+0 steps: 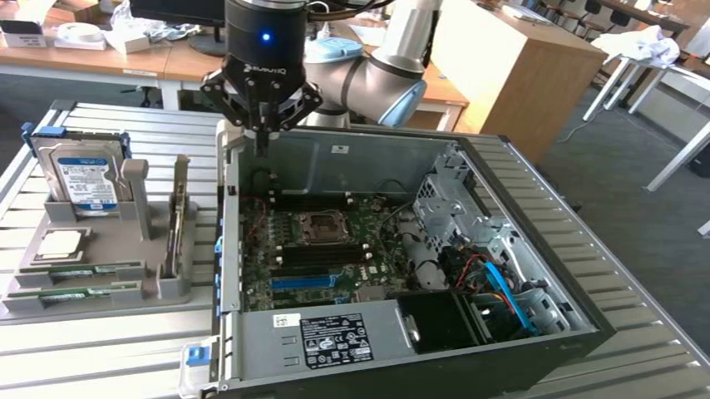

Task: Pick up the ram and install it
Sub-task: 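Reach for the ram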

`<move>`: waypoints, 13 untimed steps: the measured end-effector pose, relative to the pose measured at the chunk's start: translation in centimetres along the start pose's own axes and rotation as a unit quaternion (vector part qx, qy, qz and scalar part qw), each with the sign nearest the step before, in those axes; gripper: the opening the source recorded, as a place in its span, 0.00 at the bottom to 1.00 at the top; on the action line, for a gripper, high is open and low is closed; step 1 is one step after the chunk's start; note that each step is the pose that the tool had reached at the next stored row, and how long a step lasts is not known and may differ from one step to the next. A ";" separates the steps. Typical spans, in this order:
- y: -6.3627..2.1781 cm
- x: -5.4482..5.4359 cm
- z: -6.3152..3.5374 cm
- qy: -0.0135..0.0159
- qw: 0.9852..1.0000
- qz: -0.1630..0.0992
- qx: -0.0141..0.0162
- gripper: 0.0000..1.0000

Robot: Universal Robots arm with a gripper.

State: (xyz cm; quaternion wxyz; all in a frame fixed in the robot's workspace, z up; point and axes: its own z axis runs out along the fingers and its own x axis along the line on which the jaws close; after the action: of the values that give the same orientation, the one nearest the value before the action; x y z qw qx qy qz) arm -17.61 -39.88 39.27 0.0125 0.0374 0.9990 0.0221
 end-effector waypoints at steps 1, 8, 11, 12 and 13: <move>-0.01 0.1 0.00 0.000 1.000 0.000 0.000 0.10; -0.09 1.2 0.00 0.000 1.000 0.000 0.000 0.10; -0.13 1.7 -0.01 0.000 1.000 0.000 0.000 0.10; -0.14 1.8 -0.01 0.000 1.000 0.000 0.000 0.10; -0.15 2.0 -0.01 0.000 1.000 0.000 0.000 0.10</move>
State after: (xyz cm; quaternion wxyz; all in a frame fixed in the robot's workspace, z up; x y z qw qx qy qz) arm -19.64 -39.88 39.23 0.0124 0.0374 0.9990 0.0221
